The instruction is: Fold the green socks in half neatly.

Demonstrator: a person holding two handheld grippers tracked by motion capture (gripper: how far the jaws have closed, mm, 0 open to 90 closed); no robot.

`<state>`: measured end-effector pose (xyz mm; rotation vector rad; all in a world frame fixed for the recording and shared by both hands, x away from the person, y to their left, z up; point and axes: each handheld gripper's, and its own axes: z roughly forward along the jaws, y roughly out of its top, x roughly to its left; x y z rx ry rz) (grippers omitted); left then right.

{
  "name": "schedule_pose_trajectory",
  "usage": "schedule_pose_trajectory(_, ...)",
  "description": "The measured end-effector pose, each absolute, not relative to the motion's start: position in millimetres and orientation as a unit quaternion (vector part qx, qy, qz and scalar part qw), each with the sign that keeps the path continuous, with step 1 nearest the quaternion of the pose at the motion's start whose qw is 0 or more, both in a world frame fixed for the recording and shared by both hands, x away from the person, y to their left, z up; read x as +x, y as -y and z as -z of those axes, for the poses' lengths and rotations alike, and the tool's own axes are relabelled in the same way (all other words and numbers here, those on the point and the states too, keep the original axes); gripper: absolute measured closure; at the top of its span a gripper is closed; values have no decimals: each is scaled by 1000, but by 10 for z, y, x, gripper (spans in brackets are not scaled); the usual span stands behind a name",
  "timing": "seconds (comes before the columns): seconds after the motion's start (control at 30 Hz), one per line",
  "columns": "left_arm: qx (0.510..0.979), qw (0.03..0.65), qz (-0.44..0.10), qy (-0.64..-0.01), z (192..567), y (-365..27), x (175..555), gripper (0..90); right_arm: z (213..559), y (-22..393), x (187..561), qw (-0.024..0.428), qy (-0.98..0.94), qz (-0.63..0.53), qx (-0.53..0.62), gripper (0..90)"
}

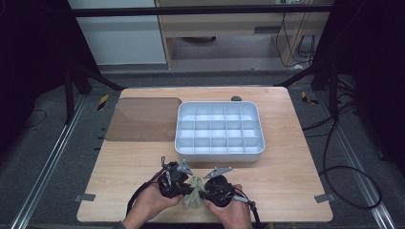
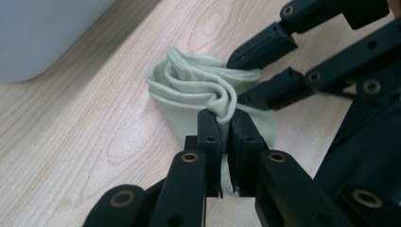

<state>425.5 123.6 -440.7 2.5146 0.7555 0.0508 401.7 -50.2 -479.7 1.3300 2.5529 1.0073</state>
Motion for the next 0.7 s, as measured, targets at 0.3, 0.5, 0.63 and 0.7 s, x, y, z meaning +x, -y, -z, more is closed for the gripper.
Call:
schedule_pose_trajectory(0.3, 928, 259, -16, -269, 4392, -1194, 4225, 842, 4844, 505, 4073, 28, -829, -345, 439, 818)
schedule_pose_trajectory(0.5, 929, 264, -10, -258, 4379, -1132, 4181, 842, 4878, 539, 4109, 17, -822, -355, 445, 820)
schedule_pose_trajectory(0.63, 932, 255, -14, -256, 4415, -1090, 4185, 841, 4903, 566, 4128, 14, -818, -362, 448, 817)
schedule_pose_trajectory(0.7, 933, 251, -14, -259, 4448, -1069, 4193, 840, 4914, 583, 4130, 12, -815, -367, 448, 799)
